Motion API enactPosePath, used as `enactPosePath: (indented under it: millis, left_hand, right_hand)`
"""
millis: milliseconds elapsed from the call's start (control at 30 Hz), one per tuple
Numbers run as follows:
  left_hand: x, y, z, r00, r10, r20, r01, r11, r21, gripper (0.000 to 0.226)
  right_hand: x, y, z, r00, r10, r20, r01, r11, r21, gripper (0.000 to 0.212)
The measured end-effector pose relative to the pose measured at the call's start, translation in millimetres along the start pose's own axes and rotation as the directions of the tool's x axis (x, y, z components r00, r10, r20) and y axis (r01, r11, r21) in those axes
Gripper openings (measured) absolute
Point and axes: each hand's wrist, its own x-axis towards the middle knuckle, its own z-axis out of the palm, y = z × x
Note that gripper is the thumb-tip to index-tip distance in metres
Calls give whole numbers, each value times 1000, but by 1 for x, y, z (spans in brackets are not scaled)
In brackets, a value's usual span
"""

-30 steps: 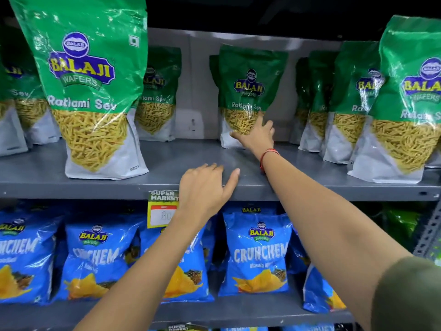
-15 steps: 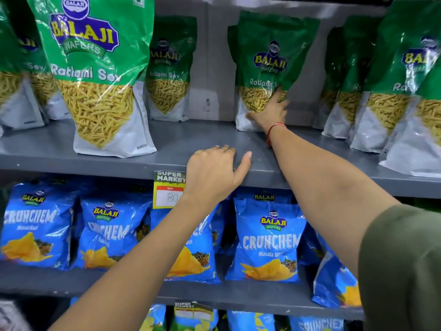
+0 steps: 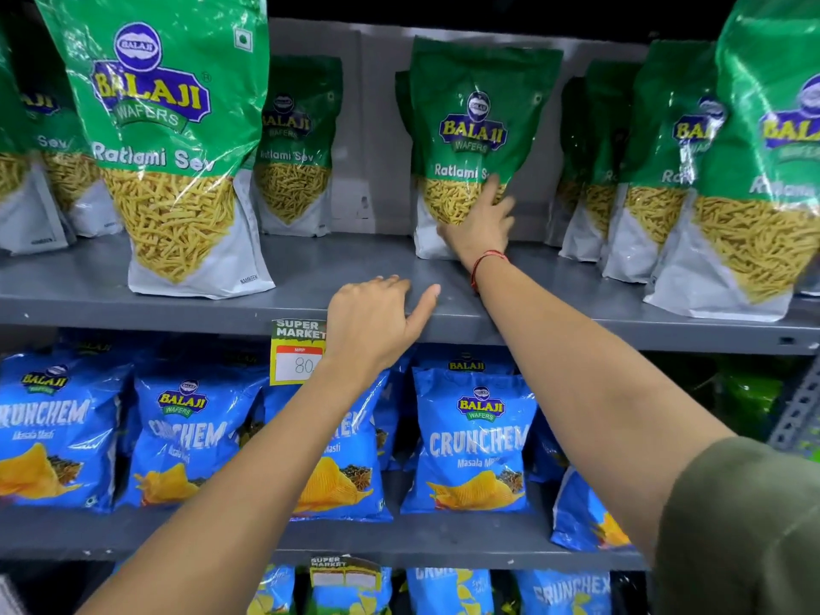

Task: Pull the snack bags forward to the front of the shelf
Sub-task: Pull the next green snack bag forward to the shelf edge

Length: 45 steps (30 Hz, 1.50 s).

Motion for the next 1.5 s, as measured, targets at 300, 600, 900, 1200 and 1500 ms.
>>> enactPosePath:
  millis: [300, 600, 900, 1200, 1500]
  left_hand:
    - [-2, -4, -2, 998, 58, 2, -58, 998, 15, 94]
    - [-3, -5, -7, 997, 72, 22, -73, 997, 31, 86]
    - [-3, -6, -6, 996, 64, 62, -63, 998, -4, 81]
    - [-3, -6, -8, 995, 79, 61, -81, 996, 31, 82]
    - [-2, -7, -5, 994, 97, 43, -99, 994, 38, 92]
  right_hand:
    - [-46, 1, -29, 994, -82, -67, 84, 996, 23, 96]
    - [-90, 2, -74, 987, -154, -55, 155, 988, 20, 100]
    - [-130, 10, -119, 977, -207, -45, 210, 975, 73, 103]
    - [-119, 42, -107, 951, -309, 4, 283, 876, 392, 117]
    - [-104, 45, -88, 953, -298, -53, 298, 897, 327, 115]
